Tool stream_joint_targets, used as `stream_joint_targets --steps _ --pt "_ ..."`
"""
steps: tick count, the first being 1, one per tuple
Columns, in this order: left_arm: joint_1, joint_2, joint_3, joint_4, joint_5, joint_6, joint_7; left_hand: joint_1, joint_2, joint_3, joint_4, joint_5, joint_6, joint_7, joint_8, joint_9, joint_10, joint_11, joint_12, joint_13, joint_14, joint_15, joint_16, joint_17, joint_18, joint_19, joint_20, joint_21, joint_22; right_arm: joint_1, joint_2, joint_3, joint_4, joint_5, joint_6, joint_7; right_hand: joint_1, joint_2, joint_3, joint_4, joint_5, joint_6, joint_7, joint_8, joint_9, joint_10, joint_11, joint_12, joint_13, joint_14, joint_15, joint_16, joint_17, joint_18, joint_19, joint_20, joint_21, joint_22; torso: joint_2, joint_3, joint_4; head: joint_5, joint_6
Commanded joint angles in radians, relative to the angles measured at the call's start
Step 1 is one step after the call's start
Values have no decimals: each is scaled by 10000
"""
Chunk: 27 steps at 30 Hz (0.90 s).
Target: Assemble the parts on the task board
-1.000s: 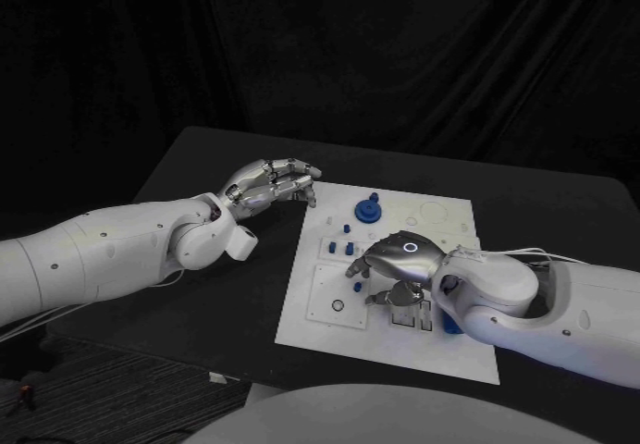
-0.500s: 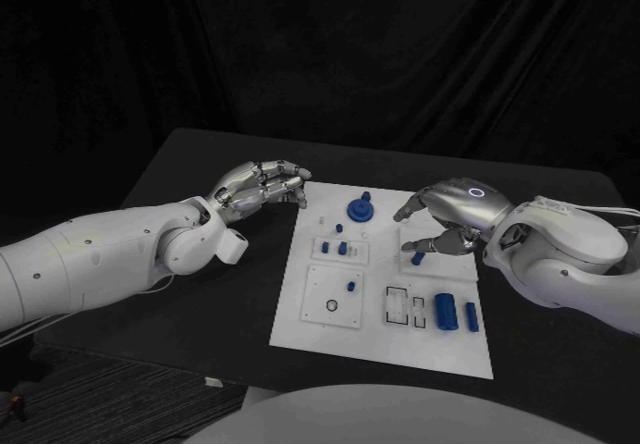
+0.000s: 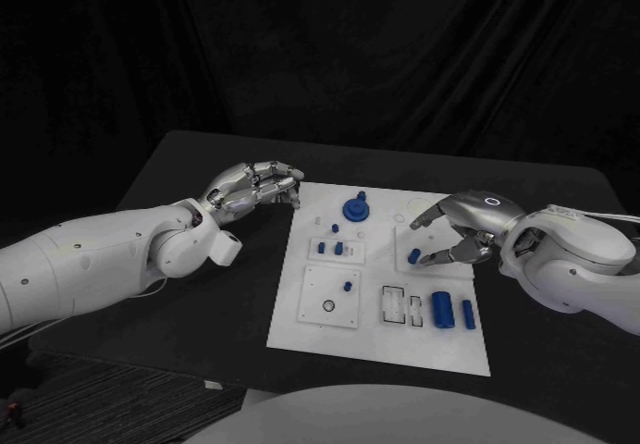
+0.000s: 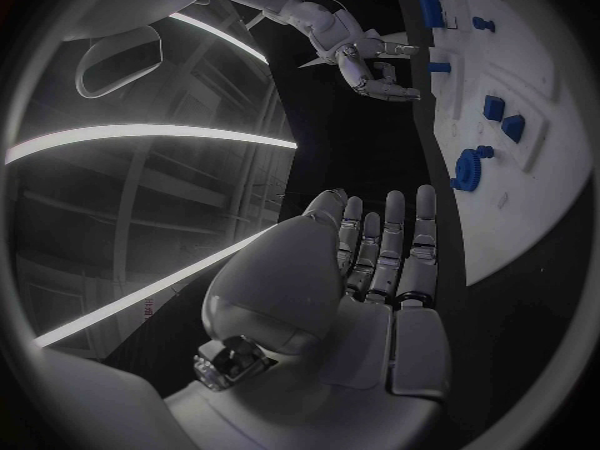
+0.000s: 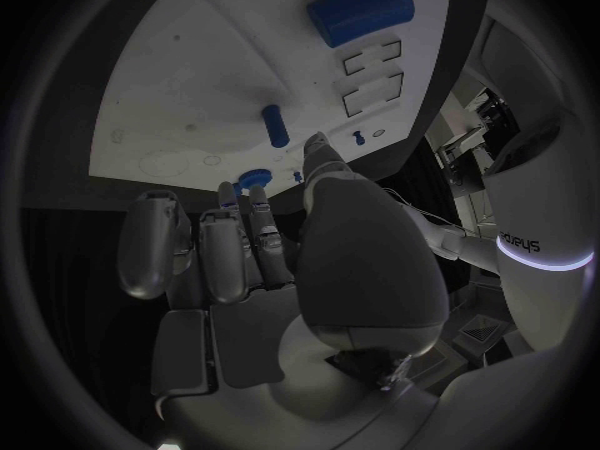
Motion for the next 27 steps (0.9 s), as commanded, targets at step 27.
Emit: stream_joint_targets --steps 27 --pt "-35 26 7 46 70 65 85 -66 -77 139 -51 92 71 4 -44 -27 94 -4 -48 -48 9 24 -77 -22 116 -79 14 -15 46 -579 616 6 -533 138 149 364 1148 1143 714 -362 482 820 360 119 -92 1976 -356 -357 -790 361 -249 -18 -96 90 13 -177 54 1682 0 -11 13 -124 -2"
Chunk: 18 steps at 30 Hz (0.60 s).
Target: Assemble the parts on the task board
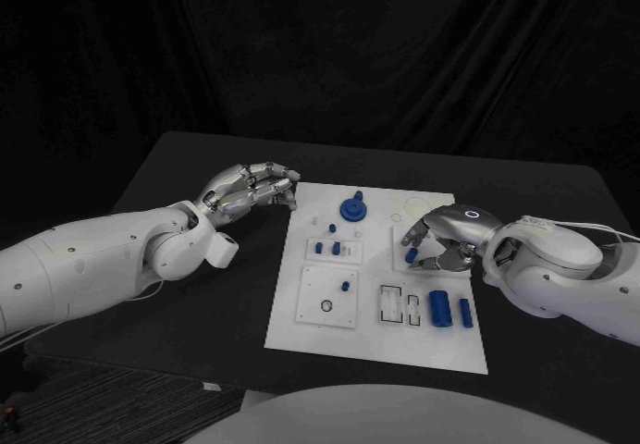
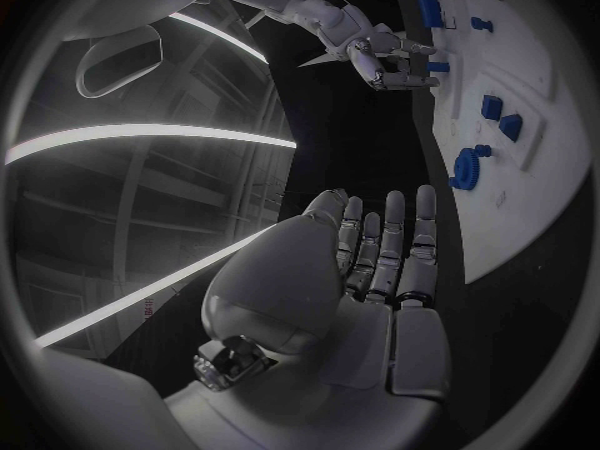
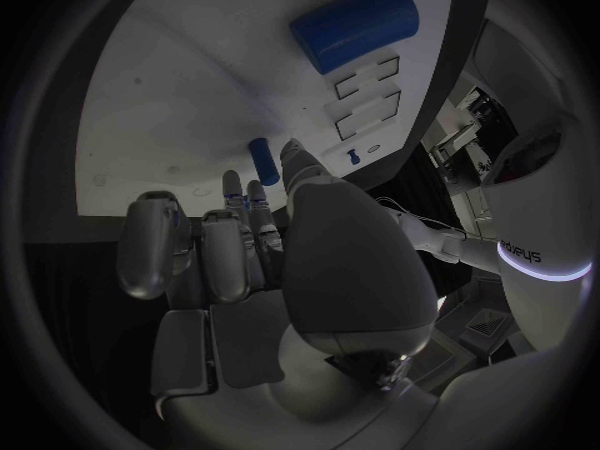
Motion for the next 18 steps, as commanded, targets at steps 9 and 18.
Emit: stream_joint_targets --steps 9,18 --pt "-32 48 9 11 70 103 78 -25 -38 50 -6 71 75 6 -45 -19 102 -4 -54 -17 13 23 -41 -15 116 -83 12 -14 15 -262 287 5 -231 -5 51 218 245 135 75 -201 121 433 63 151 53 300 -50 -88 5 311 -103 -64 -75 101 -52 -110 -94 1667 -14 3 -8 65 -2" --pt "-63 41 9 -3 70 111 60 -27 -36 82 -19 86 82 12 -45 -22 118 -3 -59 -28 20 21 -46 -17 116 -88 9 -12 26 -304 293 5 -286 -5 -24 157 867 327 640 -555 1294 1237 232 341 226 858 -145 -301 -17 298 -186 -107 -127 110 -70 -193 -154 1660 -22 -6 -14 110 -2"
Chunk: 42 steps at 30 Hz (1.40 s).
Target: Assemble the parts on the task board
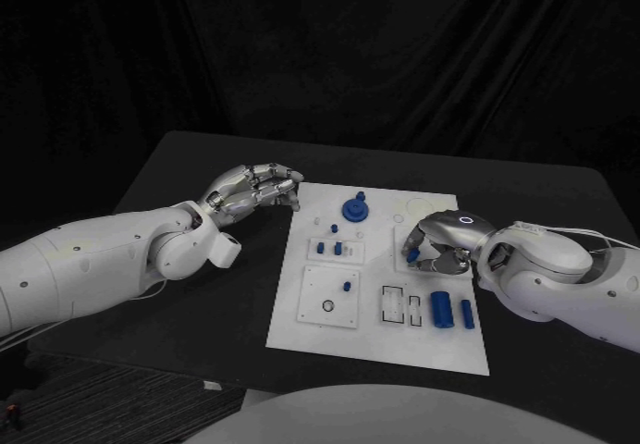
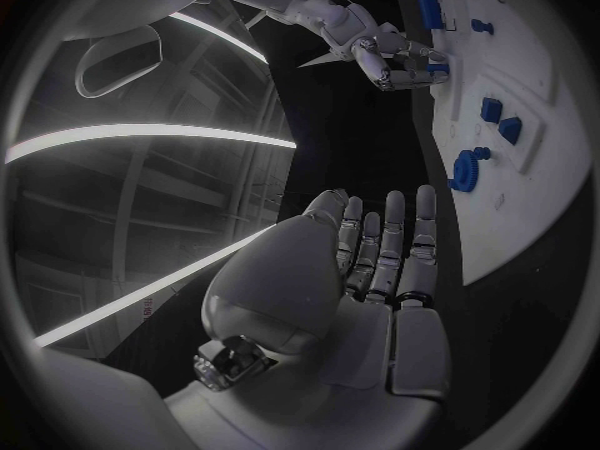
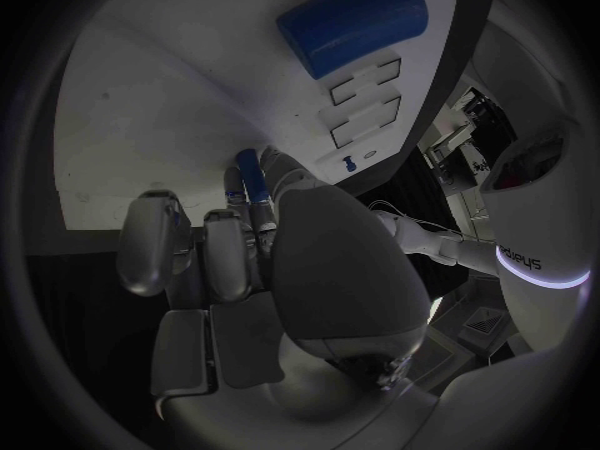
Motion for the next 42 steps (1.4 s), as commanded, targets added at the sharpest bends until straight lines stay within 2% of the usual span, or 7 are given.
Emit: stream_joint_targets --steps 1,14,20,25,30,40,42 --pt "-28 10 9 12 69 101 82 -28 -37 55 9 53 82 12 -45 -13 49 1 -59 -8 20 21 -46 -9 115 -89 9 -13 9 -63 -14 -25 -17 -9 23 -16 99 -34 103 -9 111 104 17 57 21 101 -19 -81 -4 319 -98 -35 -6 110 -1 -53 -38 1660 0 -3 -17 21 -2" --pt "-83 17 9 -18 69 133 48 -31 -39 73 1 58 85 15 -46 -15 58 3 -64 -15 24 20 -49 -11 114 -92 8 -12 16 -68 -34 -25 -18 -9 145 -124 -137 -273 180 114 -73 -58 -47 -162 -10 106 25 -346 -4 326 -71 -46 -20 106 8 -46 -45 1659 6 0 -10 33 -2" --pt "-103 23 9 -27 69 151 41 -31 -39 73 1 58 85 15 -46 -15 58 3 -64 -15 24 20 -49 -11 114 -92 8 -12 16 -68 -48 -25 -12 -9 153 -156 -34 -244 294 52 27 17 -45 -158 11 110 28 -409 4 325 -66 -45 -15 107 6 -39 -49 1658 4 -4 -18 46 -2" --pt "-118 34 9 -34 69 166 38 -37 -42 109 -14 69 82 22 -53 -22 67 3 -76 -30 32 22 -54 -14 112 -98 7 -9 29 -69 -43 -25 -1 -9 -10 -98 355 -126 692 -226 240 592 49 88 206 795 -199 -231 79 346 -238 -8 55 101 35 -150 40 1686 6 -6 -14 44 -2" --pt "-133 50 9 -40 69 186 32 -37 -42 109 -14 69 82 22 -53 -22 67 3 -76 -30 32 22 -54 -14 112 -98 7 -9 29 -69 -36 -24 27 -9 -252 -39 561 -89 907 -522 254 1112 8 324 438 1420 -371 -111 119 394 -386 60 187 68 87 -303 200 1730 2 2 -1 47 -2" --pt "-155 59 10 -49 69 171 21 -47 -30 161 -25 80 86 29 -56 -29 85 9 -89 -48 42 24 -60 -18 109 -106 5 -6 46 -36 -267 -18 376 -10 -988 35 578 -78 986 -696 25 1322 -57 387 589 1748 -468 -135 114 417 -470 87 254 49 114 -388 288 1752 -10 0 9 99 -2" --pt "-156 76 10 -56 69 162 17 -47 -30 161 -25 80 86 29 -56 -29 85 9 -89 -48 42 24 -60 -18 109 -106 5 -6 46 44 -359 -17 510 -10 -1100 41 565 -85 983 -697 -6 1321 -59 382 596 1756 -469 -146 111 422 -472 98 275 44 121 -392 311 1758 -11 -5 47 83 -2"
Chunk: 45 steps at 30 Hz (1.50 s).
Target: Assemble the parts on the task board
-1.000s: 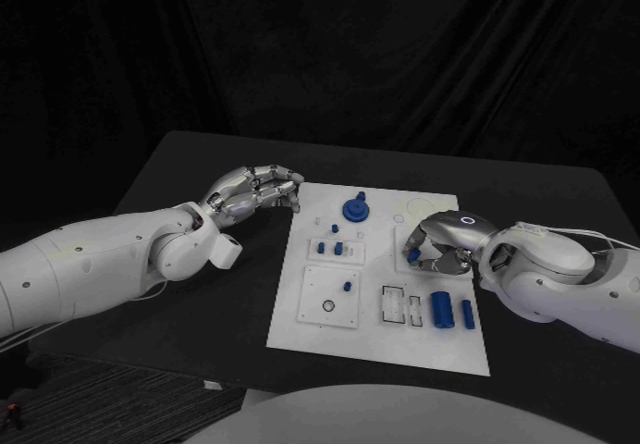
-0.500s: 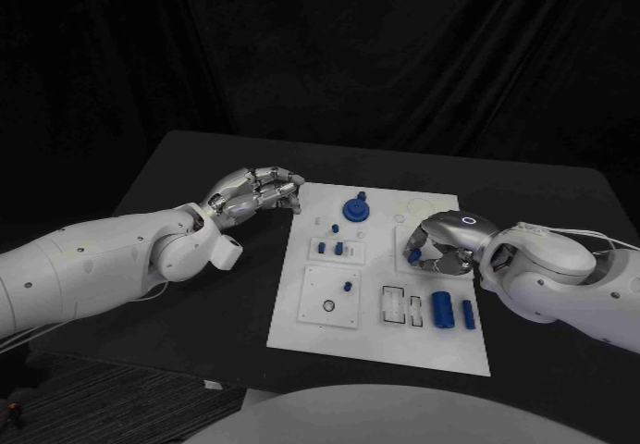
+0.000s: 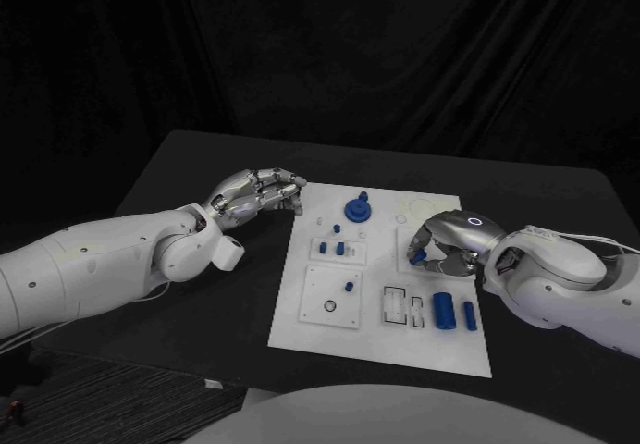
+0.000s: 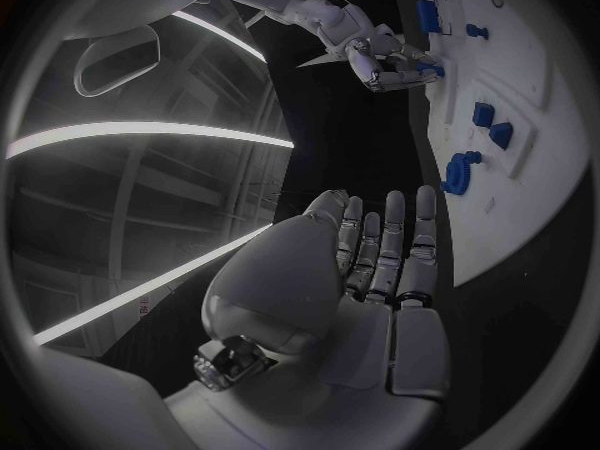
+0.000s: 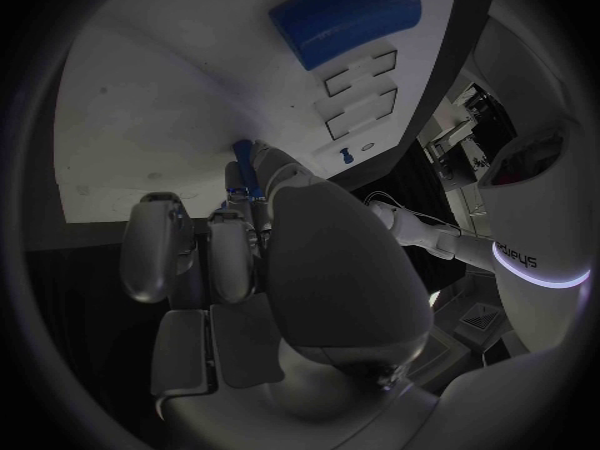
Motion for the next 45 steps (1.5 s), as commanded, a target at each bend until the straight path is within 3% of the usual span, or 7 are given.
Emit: stream_joint_targets --steps 1,6,13,17,22,31,45 --pt "-15 45 10 3 69 103 91 -47 -30 65 16 43 51 -7 -56 -15 86 11 -49 -15 42 24 -61 -10 110 -71 -30 -6 15 139 -143 -2 271 -12 -612 35 -32 86 6 -73 -50 49 -12 -6 -2 545 -470 -20 81 421 -83 69 31 43 30 -54 57 1753 0 -7 45 -1 -2" --pt "-17 44 10 1 69 82 83 -50 -32 71 14 43 53 -4 -56 -16 90 11 -50 -18 42 24 -62 -11 109 -72 -31 -5 17 580 -302 -1 790 -12 -566 -35 -37 79 6 -77 -70 43 -14 -13 1 549 -471 -28 78 423 -84 70 35 37 40 -56 89 1762 13 -5 -24 122 -2" --pt "-19 89 10 -31 70 82 68 -50 -32 71 14 43 53 -4 -56 -16 90 11 -50 -18 42 24 -62 -11 109 -72 -31 -5 17 1114 -257 -2 1610 -12 -73 -69 -25 78 67 -113 -75 -96 13 -124 -2 517 -445 -139 44 433 -72 96 90 26 44 -56 124 1771 14 -2 -16 140 -2" --pt "-21 133 10 -47 69 100 61 -60 -38 90 9 46 61 6 -53 -17 107 15 -52 -26 45 23 -66 -13 108 -78 -32 -4 26 1192 2 -5 1864 17 384 -2 -30 77 99 -126 -89 -183 35 -194 -11 511 -426 -191 32 428 -56 90 86 24 39 -50 124 1771 24 6 25 107 -2" --pt "-33 163 10 -85 69 134 47 -64 -39 103 5 48 63 8 -54 -19 113 16 -55 -31 45 22 -70 -15 107 -81 -34 -4 30 1034 695 -6 1883 -367 827 96 -5 89 149 -162 -36 -216 48 -235 -10 552 -424 -218 33 434 -51 105 113 18 48 -44 160 1781 19 -6 -69 221 -2" --pt "-57 317 10 -109 69 227 11 -73 -32 150 -5 59 70 16 -53 -23 131 18 -66 -46 37 19 -85 -21 105 -96 -39 -5 45 591 2140 -5 1376 -1898 1262 98 -37 16 154 -215 17 -128 24 -223 25 669 -451 -230 44 463 -68 160 201 1 84 -45 258 1806 34 27 68 254 -2" --pt "-62 376 10 -130 69 297 -53 -103 -21 249 -18 61 77 20 -53 -32 164 25 -92 -81 14 18 -127 -39 98 -131 -49 -10 75 241 3126 -5 733 -2185 2005 -57 -24 -47 239 -320 25 -296 49 -385 -2 756 -449 -304 44 481 -72 202 263 -7 105 -52 319 1818 24 12 39 398 -2"
